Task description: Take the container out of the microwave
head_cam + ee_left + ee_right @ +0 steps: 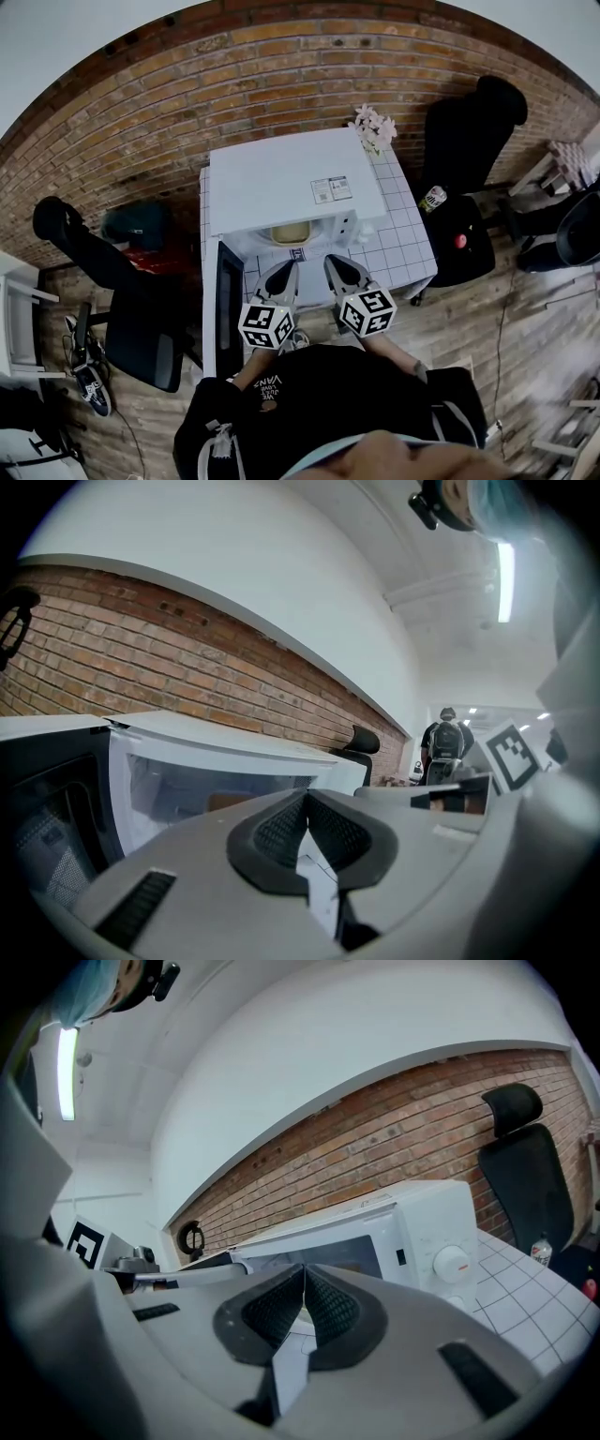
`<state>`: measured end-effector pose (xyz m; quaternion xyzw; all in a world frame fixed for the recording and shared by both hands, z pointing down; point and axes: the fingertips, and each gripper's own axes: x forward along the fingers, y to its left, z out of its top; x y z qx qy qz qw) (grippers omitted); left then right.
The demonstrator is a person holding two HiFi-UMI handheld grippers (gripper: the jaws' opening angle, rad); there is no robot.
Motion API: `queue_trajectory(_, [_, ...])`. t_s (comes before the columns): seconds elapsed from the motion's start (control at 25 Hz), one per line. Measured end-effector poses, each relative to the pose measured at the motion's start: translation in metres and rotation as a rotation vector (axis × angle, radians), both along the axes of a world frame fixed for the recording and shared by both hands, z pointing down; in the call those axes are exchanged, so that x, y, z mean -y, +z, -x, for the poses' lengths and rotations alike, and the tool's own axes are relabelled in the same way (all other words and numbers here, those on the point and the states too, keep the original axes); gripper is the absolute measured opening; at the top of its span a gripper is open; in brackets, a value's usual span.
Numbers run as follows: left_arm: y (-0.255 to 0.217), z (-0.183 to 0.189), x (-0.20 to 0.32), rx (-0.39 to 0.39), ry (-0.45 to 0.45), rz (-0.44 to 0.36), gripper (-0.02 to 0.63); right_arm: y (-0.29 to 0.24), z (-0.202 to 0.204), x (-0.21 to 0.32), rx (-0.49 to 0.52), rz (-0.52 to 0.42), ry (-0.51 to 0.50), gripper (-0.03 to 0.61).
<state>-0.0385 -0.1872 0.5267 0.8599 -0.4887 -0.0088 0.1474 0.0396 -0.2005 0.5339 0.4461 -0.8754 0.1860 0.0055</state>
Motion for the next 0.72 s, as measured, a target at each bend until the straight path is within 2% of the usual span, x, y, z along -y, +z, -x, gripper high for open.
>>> queue_trajectory(0.4, [0.009,0.031,0.016,-0.013,0.004,0.006,0.009,0.019,0.023,0.022,-0.02,0.028,0.04,0.006])
queue_trajectory(0.72, [0.018,0.04,0.028,-0.025,0.0,0.029,0.011,0.029,0.024,0.037,-0.006,0.049,0.08,0.006])
